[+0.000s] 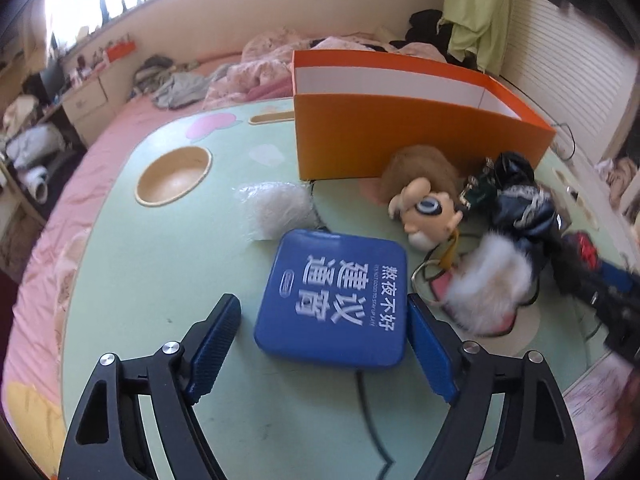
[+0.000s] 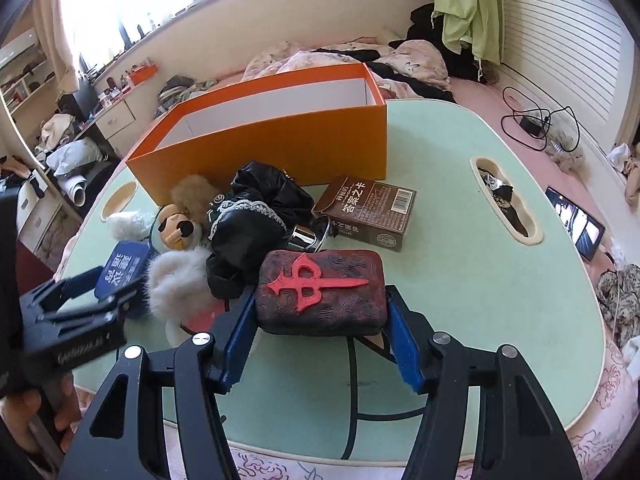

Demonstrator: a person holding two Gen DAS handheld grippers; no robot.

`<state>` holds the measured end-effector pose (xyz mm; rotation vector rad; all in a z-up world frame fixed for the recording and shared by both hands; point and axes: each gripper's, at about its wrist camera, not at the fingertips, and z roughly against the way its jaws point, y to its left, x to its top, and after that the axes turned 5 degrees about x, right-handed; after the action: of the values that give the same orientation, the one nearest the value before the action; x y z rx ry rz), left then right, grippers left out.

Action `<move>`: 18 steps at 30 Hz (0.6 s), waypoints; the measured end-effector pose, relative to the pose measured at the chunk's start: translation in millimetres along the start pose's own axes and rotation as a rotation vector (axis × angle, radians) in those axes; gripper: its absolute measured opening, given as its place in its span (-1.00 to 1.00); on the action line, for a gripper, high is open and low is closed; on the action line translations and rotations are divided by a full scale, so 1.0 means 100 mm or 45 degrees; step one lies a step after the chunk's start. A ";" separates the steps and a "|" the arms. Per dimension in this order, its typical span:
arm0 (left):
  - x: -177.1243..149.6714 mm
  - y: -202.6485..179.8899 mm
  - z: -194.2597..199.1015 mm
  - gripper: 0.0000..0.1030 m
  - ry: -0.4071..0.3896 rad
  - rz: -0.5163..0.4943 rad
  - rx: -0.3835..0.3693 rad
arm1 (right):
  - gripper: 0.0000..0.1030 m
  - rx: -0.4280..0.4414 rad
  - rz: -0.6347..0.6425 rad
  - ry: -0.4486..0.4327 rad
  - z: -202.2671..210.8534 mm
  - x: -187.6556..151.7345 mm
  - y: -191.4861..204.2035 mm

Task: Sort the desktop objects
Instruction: 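Grasp the blue tin with the left gripper while the right grasps the red-symbol pouch, then carry the tin and pouch into the orange box and open both grippers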

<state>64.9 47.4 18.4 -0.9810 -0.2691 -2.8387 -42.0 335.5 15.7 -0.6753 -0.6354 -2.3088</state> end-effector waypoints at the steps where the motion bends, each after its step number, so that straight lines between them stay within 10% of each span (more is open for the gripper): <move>1: -0.01 0.00 0.00 0.49 -0.017 0.000 -0.013 | 0.19 -0.001 0.004 0.001 0.00 0.00 0.01; 18: 0.54 0.34 0.87 0.28 -0.368 0.028 -0.182 | 0.19 0.028 0.114 -0.169 0.36 0.20 0.11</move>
<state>80.7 29.0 123.5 -1.4158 -0.0816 -2.7208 -36.5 340.4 57.8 -0.8350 -0.6761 -2.1848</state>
